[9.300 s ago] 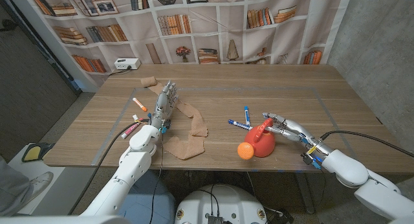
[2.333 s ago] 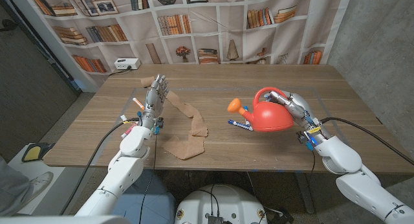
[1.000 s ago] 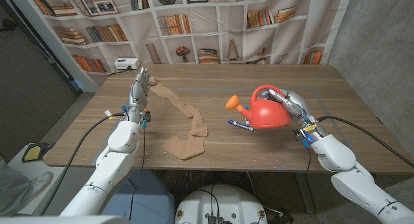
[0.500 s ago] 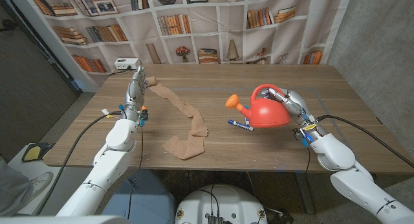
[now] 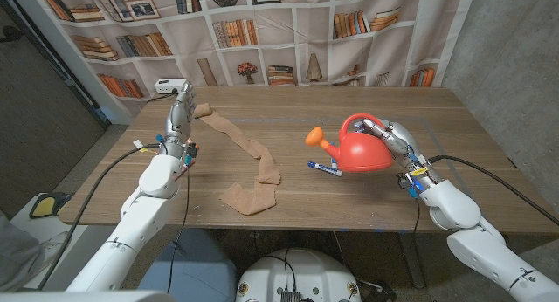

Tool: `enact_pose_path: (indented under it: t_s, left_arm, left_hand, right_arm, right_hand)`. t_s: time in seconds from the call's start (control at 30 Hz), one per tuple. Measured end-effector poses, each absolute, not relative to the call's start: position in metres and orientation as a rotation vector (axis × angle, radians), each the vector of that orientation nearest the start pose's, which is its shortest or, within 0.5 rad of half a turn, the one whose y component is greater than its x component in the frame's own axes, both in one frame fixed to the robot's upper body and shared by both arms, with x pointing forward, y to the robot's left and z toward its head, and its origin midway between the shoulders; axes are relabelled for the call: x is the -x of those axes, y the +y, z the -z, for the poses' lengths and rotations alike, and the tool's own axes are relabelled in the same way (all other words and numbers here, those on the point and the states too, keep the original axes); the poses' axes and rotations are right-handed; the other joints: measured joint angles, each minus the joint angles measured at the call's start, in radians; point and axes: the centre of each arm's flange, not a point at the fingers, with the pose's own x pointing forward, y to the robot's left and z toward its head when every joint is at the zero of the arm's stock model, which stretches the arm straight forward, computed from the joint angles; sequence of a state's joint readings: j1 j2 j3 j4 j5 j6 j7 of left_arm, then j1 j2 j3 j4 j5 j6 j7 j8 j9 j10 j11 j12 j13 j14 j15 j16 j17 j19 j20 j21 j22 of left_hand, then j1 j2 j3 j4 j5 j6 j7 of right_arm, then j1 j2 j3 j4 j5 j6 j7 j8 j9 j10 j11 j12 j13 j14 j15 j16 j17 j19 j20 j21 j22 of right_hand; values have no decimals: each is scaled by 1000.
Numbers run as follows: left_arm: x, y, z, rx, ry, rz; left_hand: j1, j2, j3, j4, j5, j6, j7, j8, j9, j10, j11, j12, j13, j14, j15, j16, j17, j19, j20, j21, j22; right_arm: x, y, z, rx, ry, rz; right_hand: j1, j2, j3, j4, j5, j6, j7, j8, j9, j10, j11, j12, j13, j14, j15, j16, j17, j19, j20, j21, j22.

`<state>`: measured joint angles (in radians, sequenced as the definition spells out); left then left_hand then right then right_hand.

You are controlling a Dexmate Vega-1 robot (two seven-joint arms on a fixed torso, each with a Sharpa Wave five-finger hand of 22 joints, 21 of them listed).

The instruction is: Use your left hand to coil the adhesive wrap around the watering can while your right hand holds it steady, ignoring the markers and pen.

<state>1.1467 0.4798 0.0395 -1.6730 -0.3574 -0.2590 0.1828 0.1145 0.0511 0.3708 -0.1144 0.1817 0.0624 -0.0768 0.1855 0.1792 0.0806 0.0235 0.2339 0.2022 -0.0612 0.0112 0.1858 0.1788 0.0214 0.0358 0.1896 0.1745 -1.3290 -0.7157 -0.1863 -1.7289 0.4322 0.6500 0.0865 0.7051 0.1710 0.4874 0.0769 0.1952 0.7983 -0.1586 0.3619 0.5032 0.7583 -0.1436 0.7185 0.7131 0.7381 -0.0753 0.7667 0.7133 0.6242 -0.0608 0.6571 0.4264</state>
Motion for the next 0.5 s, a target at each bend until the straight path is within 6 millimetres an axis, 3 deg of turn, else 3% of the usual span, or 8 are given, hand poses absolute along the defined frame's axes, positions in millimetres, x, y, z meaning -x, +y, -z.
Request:
enact_pose_path:
  t_s: [0.5]
  left_arm:
    - [-561, 356, -3, -147, -764, -119]
  left_hand:
    - [0, 0, 0, 0, 0, 0, 0, 0, 0, 5, 5, 0, 0, 2, -2, 0, 0, 0, 0, 0, 0]
  right_arm:
    - [-490, -294, 68, 276, -897, -388]
  right_hand:
    - [-9, 1, 6, 3, 0, 9, 2, -8, 0, 0, 0, 0, -6, 0, 0, -13, 58, -7, 4, 11, -5]
